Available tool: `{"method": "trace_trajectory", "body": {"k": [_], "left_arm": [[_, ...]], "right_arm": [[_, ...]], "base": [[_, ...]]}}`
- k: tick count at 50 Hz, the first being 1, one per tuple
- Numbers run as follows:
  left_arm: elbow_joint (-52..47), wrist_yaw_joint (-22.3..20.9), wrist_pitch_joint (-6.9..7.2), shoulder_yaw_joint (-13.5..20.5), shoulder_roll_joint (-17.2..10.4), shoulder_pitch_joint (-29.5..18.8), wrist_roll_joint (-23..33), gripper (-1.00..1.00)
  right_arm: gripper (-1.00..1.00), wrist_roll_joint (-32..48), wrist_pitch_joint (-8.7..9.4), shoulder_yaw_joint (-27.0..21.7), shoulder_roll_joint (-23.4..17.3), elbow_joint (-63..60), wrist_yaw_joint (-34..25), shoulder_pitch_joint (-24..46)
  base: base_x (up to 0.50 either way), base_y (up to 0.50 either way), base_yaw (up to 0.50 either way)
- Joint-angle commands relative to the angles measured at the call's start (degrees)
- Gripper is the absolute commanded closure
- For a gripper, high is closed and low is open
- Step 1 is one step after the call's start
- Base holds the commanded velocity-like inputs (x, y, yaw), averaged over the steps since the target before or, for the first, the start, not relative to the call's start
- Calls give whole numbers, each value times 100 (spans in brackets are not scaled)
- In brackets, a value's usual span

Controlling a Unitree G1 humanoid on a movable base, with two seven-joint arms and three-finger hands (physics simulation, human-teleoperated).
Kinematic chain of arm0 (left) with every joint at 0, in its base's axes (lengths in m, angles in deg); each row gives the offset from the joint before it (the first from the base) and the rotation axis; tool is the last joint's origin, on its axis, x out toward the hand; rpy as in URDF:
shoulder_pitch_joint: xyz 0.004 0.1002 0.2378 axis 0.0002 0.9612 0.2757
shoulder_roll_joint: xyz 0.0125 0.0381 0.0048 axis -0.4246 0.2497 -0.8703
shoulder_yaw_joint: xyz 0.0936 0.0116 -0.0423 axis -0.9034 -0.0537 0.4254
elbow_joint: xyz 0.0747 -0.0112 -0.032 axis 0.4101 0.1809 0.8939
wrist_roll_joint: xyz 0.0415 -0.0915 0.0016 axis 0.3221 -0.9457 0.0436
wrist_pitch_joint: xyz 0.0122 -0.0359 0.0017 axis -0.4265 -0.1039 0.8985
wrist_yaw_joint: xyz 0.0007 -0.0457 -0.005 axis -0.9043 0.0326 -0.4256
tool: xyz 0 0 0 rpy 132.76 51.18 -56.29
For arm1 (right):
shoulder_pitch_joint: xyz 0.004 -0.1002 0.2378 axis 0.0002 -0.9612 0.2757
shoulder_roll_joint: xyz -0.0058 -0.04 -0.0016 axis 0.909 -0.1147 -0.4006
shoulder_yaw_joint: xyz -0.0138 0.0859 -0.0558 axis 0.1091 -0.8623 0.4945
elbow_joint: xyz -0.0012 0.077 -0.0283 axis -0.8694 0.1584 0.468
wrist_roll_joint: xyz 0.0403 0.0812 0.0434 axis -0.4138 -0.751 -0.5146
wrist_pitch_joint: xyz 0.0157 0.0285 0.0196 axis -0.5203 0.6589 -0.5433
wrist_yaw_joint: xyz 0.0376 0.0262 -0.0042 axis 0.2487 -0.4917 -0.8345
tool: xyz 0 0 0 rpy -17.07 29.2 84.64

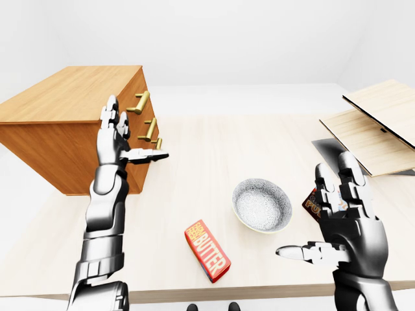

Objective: Close the top drawer of the cabinet and put the bowl on top of it.

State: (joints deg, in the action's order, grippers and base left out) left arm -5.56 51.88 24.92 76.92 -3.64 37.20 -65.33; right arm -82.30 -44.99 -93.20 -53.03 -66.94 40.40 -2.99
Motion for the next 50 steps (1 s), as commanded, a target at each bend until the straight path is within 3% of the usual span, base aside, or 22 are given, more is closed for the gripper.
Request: {"method": "trace_trajectory", "body": {"k": [1,6,18,42,50], "left_arm": [[-1299,138,0,-194,278,517,696,-100],[-2000,-105,0,-279,519,762,903,-100],[-3483,-435,0,-691,960,1345,1506,-100],[-4596,-775,0,-1631,1452,2008,2518,-100],[-4852,-761,0,-2013,1609,2211,2909,-100]], "right_arm": [[-100,3,-38,-11,-10,83,2,42],[-100,-19,-89,-29,-14,135,-20,43],[-100,-69,32,-51,23,-69,-47,-44],[-100,-162,72,-257,121,-96,-195,0],[-100,-332,218,-511,211,-256,-315,29]], "base": [[0,0,0],[0,0,0],[0,0,0],[0,0,0],[0,0,0]]}}
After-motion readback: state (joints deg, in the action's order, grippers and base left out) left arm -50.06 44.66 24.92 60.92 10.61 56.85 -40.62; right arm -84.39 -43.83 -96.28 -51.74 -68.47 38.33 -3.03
